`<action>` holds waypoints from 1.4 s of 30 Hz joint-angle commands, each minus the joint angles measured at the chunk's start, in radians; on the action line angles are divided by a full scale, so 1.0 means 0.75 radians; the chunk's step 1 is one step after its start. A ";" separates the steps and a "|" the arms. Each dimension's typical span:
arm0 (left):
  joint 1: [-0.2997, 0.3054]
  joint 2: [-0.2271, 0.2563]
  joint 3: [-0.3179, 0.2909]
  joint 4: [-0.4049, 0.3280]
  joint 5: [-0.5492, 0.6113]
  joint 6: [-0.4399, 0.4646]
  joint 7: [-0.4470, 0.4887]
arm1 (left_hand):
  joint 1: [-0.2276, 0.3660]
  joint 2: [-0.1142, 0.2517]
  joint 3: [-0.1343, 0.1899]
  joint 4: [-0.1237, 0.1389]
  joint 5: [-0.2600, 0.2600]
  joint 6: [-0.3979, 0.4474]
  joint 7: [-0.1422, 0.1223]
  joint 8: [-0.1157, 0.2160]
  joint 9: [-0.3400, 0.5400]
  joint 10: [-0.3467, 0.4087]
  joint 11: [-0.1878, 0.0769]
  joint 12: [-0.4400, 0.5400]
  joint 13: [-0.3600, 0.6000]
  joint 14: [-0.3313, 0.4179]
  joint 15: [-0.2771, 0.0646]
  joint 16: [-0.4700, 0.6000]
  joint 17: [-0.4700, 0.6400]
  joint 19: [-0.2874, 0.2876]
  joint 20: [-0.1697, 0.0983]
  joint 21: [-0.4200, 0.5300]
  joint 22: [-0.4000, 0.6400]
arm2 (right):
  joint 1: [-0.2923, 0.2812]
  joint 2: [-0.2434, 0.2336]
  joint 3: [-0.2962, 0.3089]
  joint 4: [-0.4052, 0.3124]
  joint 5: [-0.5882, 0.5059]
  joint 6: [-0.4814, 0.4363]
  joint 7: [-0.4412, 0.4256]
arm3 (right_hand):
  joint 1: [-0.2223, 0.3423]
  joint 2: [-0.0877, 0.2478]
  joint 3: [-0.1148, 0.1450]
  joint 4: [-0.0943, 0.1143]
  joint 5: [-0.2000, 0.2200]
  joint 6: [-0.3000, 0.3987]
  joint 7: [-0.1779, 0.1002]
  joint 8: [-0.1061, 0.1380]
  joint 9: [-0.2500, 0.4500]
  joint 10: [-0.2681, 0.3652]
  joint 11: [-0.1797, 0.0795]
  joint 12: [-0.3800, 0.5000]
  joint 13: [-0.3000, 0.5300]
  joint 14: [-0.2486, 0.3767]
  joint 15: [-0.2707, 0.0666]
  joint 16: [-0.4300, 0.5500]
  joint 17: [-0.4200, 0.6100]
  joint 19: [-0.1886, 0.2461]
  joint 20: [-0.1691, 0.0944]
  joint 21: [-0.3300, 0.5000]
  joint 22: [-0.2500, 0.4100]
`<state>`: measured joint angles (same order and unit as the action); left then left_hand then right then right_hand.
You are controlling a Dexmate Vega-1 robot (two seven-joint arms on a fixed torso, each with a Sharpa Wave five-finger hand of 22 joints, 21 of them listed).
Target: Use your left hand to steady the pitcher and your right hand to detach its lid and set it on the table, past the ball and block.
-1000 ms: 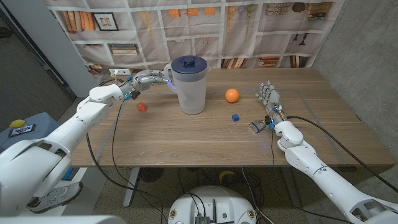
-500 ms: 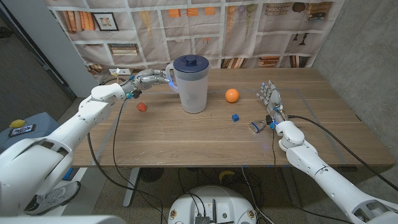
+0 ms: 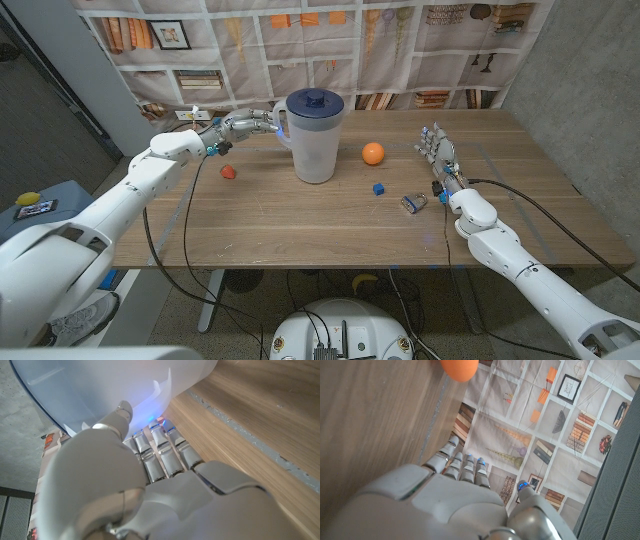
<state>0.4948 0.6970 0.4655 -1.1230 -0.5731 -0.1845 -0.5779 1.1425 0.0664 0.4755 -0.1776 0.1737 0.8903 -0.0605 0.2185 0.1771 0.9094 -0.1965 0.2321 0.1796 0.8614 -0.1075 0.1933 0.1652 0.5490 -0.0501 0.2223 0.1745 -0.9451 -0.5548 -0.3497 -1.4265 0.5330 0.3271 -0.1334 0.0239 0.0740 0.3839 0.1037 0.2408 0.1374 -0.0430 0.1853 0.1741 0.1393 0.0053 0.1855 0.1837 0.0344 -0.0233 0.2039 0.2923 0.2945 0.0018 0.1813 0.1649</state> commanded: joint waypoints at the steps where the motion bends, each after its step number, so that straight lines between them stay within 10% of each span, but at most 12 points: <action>1: 0.036 0.046 0.004 -0.167 0.000 0.102 0.055 | 0.003 0.019 0.012 0.005 0.009 0.022 0.007 -0.006 0.001 0.022 -0.012 -0.003 0.003 0.012 -0.173 -0.003 0.005 0.015 -0.197 0.003 0.005 | -0.013 -0.074 0.020 -0.075 -0.028 -0.022 0.015 | 0.008 0.009 0.006 0.005 0.008 0.014 -0.002 0.004 0.002 0.016 0.000 0.011 0.002 0.011 0.000 0.009 -0.002 0.002 -0.011 0.009 0.004; 15: 0.005 0.040 0.026 -0.179 0.016 0.133 0.045 | 0.008 0.021 0.014 0.003 0.009 0.029 0.000 -0.013 0.003 0.034 -0.014 -0.009 0.004 0.018 -0.174 -0.010 0.005 0.019 -0.195 0.001 0.005 | -0.026 -0.179 0.031 -0.195 -0.163 -0.053 -0.022 | 0.032 0.008 0.013 -0.017 0.009 0.014 -0.011 0.003 0.002 0.020 -0.005 0.011 0.002 0.015 -0.002 0.008 -0.012 0.006 -0.018 0.010 0.003; 24: -0.020 0.033 0.041 -0.192 0.039 0.144 0.050 | 0.011 0.022 0.015 0.002 0.009 0.035 0.001 -0.015 0.004 0.042 -0.013 -0.011 0.006 0.017 -0.176 -0.014 0.005 0.018 -0.191 -0.001 0.005 | -0.010 -0.249 0.026 -0.250 -0.259 -0.101 -0.018 | 0.078 -0.009 0.023 -0.065 0.007 0.022 -0.023 0.007 0.003 0.019 -0.013 0.010 0.002 0.018 -0.001 0.005 -0.027 0.015 -0.017 0.011 0.003; 28: -0.031 0.032 0.047 -0.206 0.050 0.153 0.055 | 0.011 0.024 0.016 0.003 0.010 0.035 0.000 -0.017 0.005 0.045 -0.014 -0.012 0.006 0.017 -0.175 -0.015 0.005 0.016 -0.190 -0.002 0.005 | -0.009 -0.281 0.029 -0.291 -0.304 -0.135 -0.030 | 0.151 -0.012 0.047 -0.134 -0.002 0.039 -0.029 0.014 0.004 0.041 -0.010 0.016 0.002 0.013 -0.009 0.002 -0.042 -0.007 -0.028 0.002 0.002; 42: -0.042 0.031 0.060 -0.257 0.071 0.185 0.081 | 0.018 0.029 0.015 0.001 0.010 0.048 0.000 -0.018 0.008 0.058 -0.014 -0.015 0.008 0.025 -0.177 -0.014 0.007 0.017 -0.187 -0.004 0.004 | 0.009 -0.381 0.051 -0.377 -0.382 -0.204 0.008 | 0.197 -0.021 0.054 -0.189 -0.018 0.063 -0.029 0.019 0.006 0.083 -0.003 0.030 0.006 0.020 -0.016 0.006 -0.053 -0.008 -0.031 0.005 0.003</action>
<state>0.4692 0.7194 0.5037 -1.2879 -0.5323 -0.0640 -0.5321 1.1400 0.0690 0.4779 -0.1753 0.1727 0.9047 -0.0747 0.2039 0.1794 0.9201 -0.1859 0.2196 0.1848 0.8683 -0.1105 0.1808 0.1655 0.5543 -0.0554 0.2222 0.1744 -0.9473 -0.7829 -0.3221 -1.6550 0.2980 0.2197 -0.1443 0.1703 0.0516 0.4213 -0.0307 0.2290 0.1733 -0.0646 0.1933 0.1741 0.1929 -0.0008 0.2004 0.1837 0.0415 -0.0305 0.2038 0.2506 0.2891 -0.0181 0.1851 0.1649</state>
